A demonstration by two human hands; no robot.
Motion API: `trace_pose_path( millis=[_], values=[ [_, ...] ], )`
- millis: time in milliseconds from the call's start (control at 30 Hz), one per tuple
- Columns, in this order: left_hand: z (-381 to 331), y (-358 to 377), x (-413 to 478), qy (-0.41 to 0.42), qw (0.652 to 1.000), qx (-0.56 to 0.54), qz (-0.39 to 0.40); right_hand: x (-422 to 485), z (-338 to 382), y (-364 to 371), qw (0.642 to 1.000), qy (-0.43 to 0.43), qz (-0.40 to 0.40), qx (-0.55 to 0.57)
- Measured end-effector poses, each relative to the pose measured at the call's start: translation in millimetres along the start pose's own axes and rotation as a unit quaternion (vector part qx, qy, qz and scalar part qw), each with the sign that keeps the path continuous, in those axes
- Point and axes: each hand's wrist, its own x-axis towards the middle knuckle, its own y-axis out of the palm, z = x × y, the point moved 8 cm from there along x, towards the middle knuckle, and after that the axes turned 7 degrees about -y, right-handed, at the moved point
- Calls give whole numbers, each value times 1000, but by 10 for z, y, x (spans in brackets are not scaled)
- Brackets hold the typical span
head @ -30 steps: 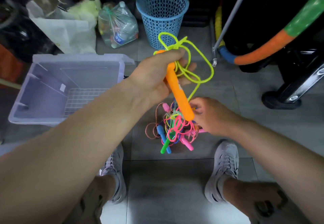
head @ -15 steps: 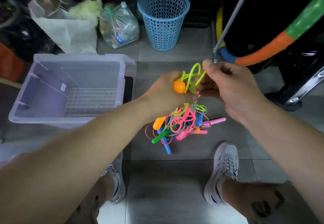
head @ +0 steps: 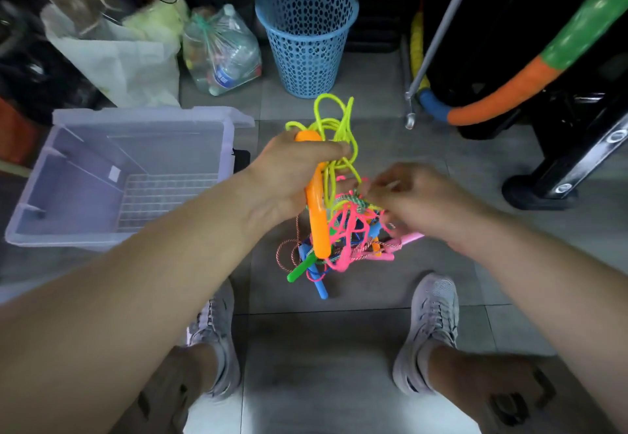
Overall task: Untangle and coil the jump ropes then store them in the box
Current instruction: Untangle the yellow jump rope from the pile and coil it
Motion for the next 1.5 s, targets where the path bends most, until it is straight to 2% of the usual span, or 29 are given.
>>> trace_pose_path(
  millis=[67,167,267,367,467,633,800,933,1067,1233,1300,1433,1500],
  values=[
    [12,13,11,-8,999,-30,9,-4,-42,139,999,1,33,43],
    [-7,21,5,-6,998,-60,18,40,2,124,990,-27,-4,142],
    [-60,-15,4,1,998,-69,9,101,-23,79,987,-18,-39,157],
    [-146,-186,57,24,997,-65,-45,132,-102,24,988,-2,-67,136],
    [-181,-327,97,33,992,-94,-79,104,-131,22,993,17,-61,101],
    [-117,-293,99,18,988,-132,-73,94,-128,107,971,54,-22,230],
    [-144,-270,94,20,990,-125,-68,94,-60,39,996,-29,-20,76],
    [-201,-369,95,44,988,-115,-96,120,-98,6,994,9,-29,103],
    [-251,-474,74,66,985,-75,-142,102,-95,-9,996,22,-33,85],
    [-249,-547,87,75,980,-75,-168,95,-133,33,993,45,-10,108],
    [-225,-535,88,68,981,-88,-161,102,-146,20,988,55,-16,141],
    [-200,-364,65,44,983,-149,-94,118,-182,4,965,77,-30,248],
    [-180,-288,29,38,991,-95,-82,129,-168,-10,959,70,-37,270]
  ],
)
